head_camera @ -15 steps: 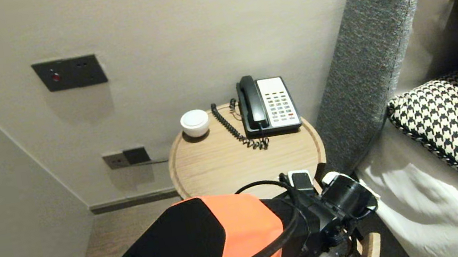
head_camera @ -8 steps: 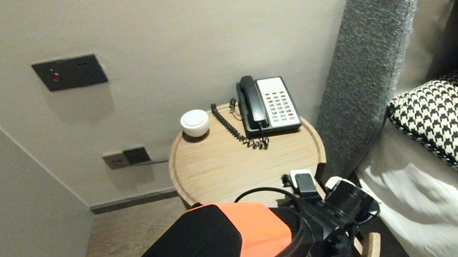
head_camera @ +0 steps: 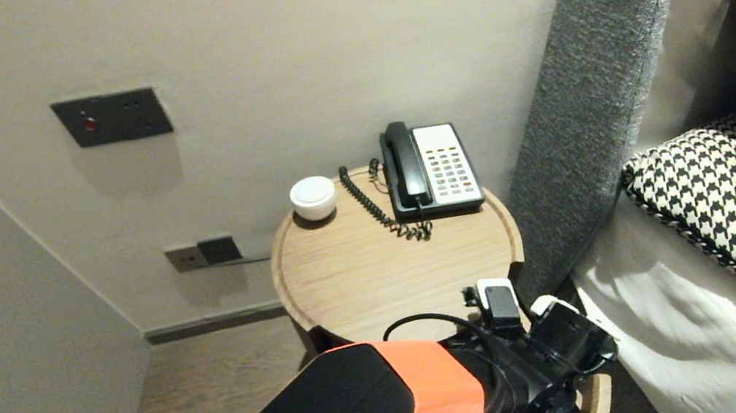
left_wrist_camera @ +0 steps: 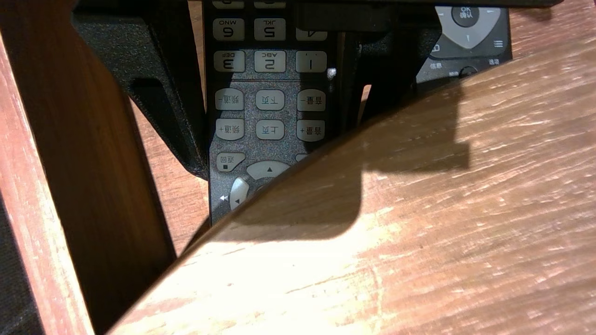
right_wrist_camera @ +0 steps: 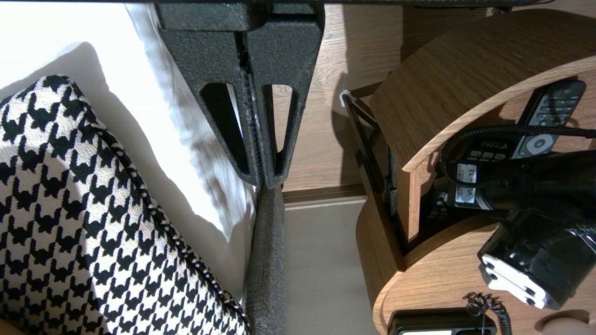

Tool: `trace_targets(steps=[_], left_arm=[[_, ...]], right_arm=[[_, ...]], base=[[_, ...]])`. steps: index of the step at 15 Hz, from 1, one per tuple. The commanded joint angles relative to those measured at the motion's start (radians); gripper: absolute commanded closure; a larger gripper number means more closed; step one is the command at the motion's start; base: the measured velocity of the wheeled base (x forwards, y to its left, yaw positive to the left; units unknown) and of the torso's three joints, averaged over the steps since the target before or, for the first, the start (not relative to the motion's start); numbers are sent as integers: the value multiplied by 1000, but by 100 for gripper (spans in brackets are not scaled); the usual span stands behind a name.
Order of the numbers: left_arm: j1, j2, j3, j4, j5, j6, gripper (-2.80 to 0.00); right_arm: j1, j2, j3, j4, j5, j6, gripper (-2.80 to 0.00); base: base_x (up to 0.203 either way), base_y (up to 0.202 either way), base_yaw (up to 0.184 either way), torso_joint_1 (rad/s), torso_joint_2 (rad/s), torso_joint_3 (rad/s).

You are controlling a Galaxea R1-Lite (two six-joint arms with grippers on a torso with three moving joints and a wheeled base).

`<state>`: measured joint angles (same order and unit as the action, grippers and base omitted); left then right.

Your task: Put the remote controls on the table in the drawer one by one

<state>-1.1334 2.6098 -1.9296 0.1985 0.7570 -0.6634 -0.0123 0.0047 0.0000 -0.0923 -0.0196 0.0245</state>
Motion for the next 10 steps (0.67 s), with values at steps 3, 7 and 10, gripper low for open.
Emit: trace_targets(steps=[3, 7, 10], left_arm=[[-8, 0, 15, 5, 7, -27, 0], [-11, 1, 30, 7, 21, -45, 0], [-12, -5, 55, 10, 21, -58, 0]], right_arm=[[0, 0, 40, -1, 0, 0, 0], [0, 0, 40, -1, 0, 0, 0], [0, 0, 40, -1, 0, 0, 0]], base=[[0, 0, 0, 0, 0, 0], [0, 0, 0, 0, 0, 0], [0, 0, 0, 0, 0, 0]])
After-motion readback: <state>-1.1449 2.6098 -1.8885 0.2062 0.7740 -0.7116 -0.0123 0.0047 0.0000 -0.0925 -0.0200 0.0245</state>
